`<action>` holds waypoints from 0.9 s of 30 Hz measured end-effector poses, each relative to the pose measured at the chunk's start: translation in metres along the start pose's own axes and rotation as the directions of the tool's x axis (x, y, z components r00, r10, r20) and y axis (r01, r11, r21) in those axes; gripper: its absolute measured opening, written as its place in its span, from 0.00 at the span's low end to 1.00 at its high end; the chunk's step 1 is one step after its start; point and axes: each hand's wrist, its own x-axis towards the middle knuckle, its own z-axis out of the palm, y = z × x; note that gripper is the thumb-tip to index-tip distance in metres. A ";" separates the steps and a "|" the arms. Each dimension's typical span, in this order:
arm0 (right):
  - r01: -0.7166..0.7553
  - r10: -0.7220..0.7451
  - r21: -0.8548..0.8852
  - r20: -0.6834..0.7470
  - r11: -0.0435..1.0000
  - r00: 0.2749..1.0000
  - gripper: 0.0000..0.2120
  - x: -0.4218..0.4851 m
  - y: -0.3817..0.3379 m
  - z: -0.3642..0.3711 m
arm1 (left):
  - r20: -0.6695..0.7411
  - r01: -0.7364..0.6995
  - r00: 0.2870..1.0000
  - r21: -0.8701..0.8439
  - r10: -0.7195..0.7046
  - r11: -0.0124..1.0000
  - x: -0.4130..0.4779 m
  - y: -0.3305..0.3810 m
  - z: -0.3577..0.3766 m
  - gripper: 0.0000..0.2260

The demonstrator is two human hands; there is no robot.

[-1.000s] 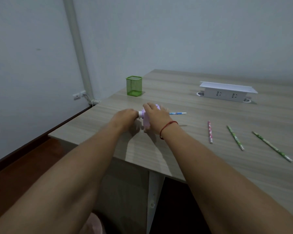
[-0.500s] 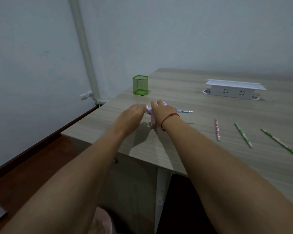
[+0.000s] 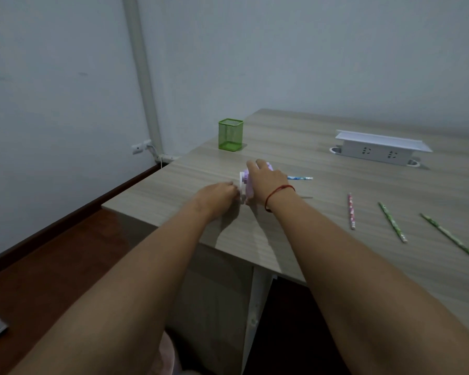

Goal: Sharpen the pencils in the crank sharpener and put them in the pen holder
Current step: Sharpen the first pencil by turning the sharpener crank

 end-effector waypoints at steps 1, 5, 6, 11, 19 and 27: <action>0.011 -0.011 0.003 -0.002 1.000 1.000 0.37 0.000 0.001 0.000 | 0.005 -0.006 1.000 0.004 0.006 1.000 0.003 -0.002 0.002 0.12; 0.032 -0.031 0.042 -0.026 0.999 0.999 0.38 -0.001 0.004 0.002 | 0.023 0.005 1.000 0.046 -0.006 0.999 0.012 -0.007 0.007 0.11; 0.029 -0.027 0.053 -0.030 0.998 0.999 0.38 -0.002 0.005 0.002 | 0.029 0.011 0.999 0.067 -0.013 0.998 0.016 -0.008 0.006 0.11; -0.006 0.005 0.069 0.017 0.998 1.000 0.39 -0.007 0.005 -0.002 | -0.017 0.061 0.998 0.137 -0.059 0.989 0.039 -0.009 -0.008 0.09; -0.019 0.018 0.019 0.026 1.000 0.999 0.32 -0.009 0.004 -0.009 | -0.167 0.060 0.985 0.141 -0.036 0.988 0.048 -0.011 -0.015 0.09; -0.008 0.011 -0.054 0.053 0.998 0.999 0.37 0.001 0.002 -0.008 | -0.283 -0.105 0.949 0.120 0.136 0.987 0.040 -0.015 -0.031 0.10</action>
